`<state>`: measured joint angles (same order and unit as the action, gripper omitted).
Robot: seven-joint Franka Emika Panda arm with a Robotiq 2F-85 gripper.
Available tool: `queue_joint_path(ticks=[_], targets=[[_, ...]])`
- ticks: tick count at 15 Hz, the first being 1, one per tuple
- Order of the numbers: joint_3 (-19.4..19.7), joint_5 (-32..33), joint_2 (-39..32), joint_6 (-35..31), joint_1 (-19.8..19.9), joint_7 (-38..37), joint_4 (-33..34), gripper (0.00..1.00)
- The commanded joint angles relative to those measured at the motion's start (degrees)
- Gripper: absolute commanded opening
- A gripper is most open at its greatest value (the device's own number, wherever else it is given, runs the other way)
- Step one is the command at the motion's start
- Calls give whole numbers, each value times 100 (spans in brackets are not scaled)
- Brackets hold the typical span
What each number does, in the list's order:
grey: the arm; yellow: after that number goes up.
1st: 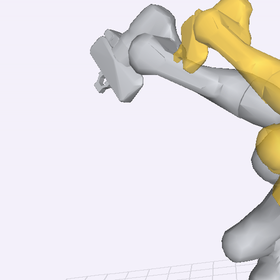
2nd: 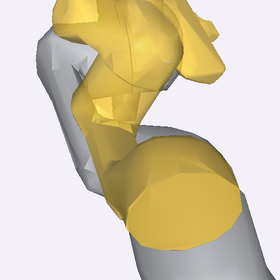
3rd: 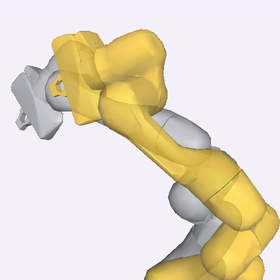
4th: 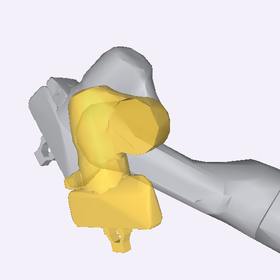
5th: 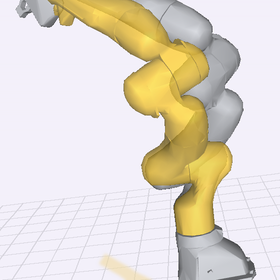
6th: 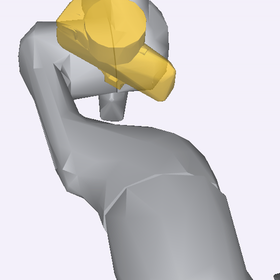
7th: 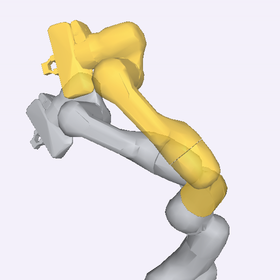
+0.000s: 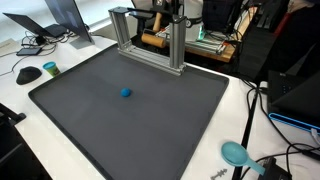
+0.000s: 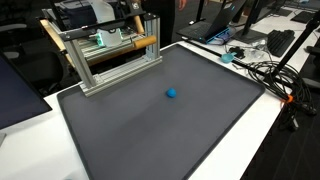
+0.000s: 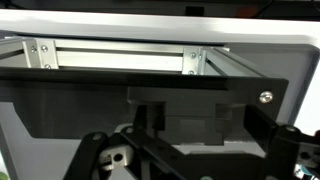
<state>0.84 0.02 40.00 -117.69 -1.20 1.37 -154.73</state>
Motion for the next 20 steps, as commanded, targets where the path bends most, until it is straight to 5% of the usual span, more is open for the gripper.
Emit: queue_joint_path(ticks=[1,20], targets=[[72,-212,237,-268,-136,208,-263,100],[-202,-81,-134,-497,10,-429,101,100]])
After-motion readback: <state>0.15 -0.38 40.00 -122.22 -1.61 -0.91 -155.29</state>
